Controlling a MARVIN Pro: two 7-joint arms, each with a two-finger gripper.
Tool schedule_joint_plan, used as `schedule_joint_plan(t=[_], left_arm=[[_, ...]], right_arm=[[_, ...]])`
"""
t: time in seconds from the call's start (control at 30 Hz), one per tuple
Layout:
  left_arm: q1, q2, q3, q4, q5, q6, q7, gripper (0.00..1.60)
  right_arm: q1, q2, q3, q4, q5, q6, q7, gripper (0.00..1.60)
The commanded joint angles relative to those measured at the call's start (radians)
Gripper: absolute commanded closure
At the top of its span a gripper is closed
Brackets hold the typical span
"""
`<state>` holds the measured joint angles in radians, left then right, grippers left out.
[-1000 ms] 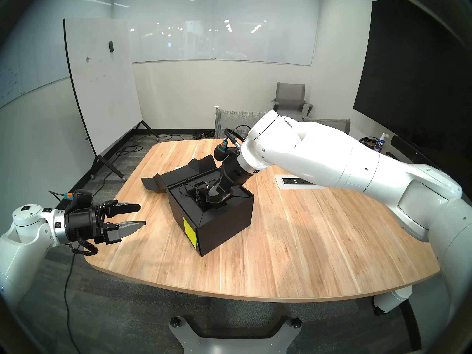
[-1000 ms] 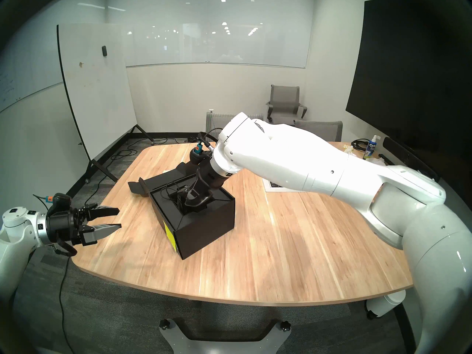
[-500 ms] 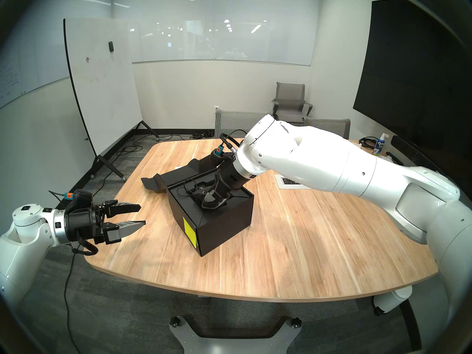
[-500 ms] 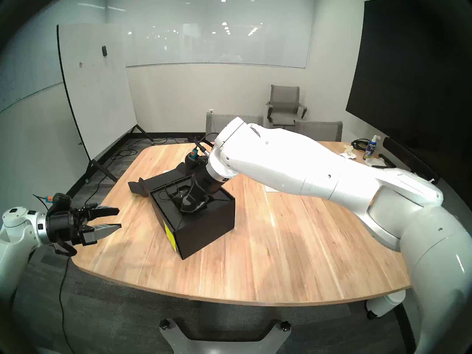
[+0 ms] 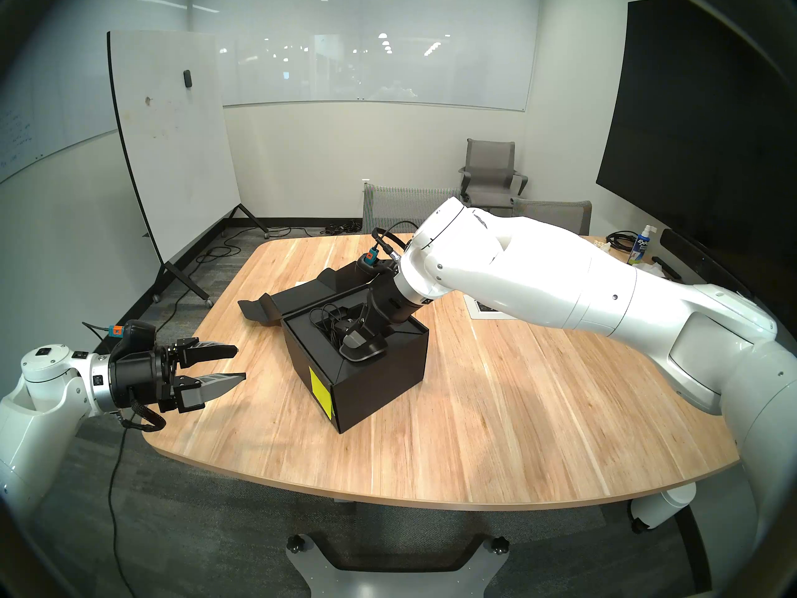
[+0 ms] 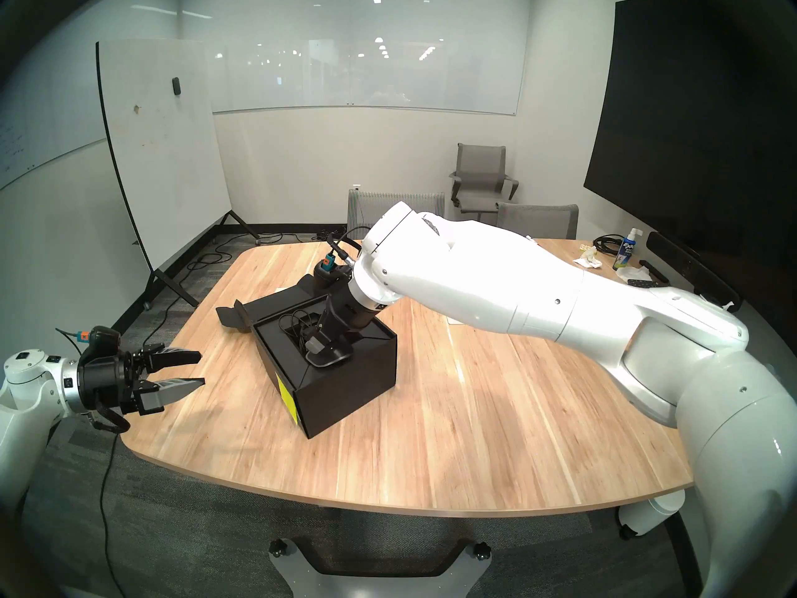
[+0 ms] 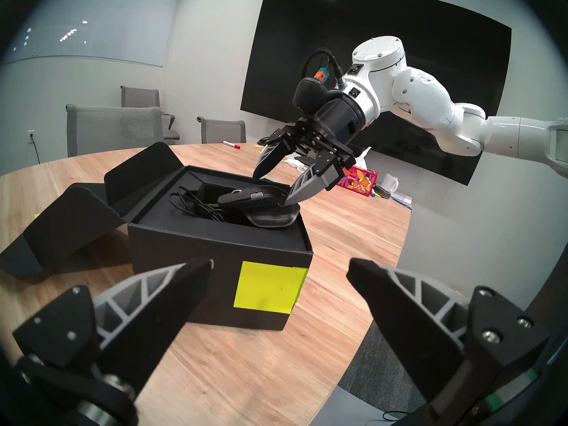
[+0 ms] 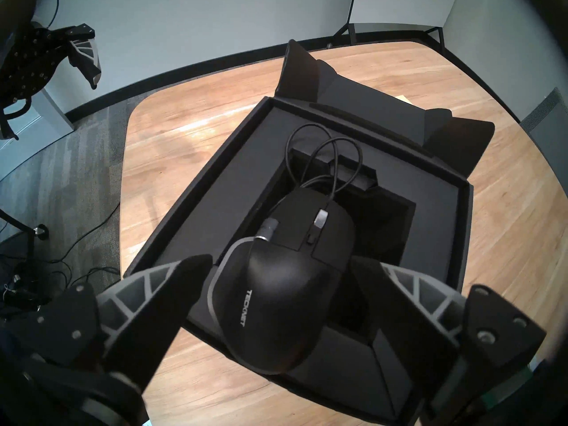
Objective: Open the box and place the mouse inside
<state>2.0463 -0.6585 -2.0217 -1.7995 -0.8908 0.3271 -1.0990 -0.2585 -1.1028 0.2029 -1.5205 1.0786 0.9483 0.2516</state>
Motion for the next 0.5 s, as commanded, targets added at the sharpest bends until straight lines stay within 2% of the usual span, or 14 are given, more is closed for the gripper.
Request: schedule_joint_plan(t=[0.0, 0.47], left_arm=[[-0.002, 0.002, -0.012, -0.009, -0.001, -0.002, -0.002, 0.0], [-0.006, -0.001, -0.012, -0.008, 0.003, 0.001, -0.004, 0.0]], right_arm=[[0.018, -0.003, 0.013, -0.006, 0.0, 0.008, -0.008, 0.0], [0.036, 0.03, 0.028, -0.052, 0.017, 0.012, -0.033, 0.0]])
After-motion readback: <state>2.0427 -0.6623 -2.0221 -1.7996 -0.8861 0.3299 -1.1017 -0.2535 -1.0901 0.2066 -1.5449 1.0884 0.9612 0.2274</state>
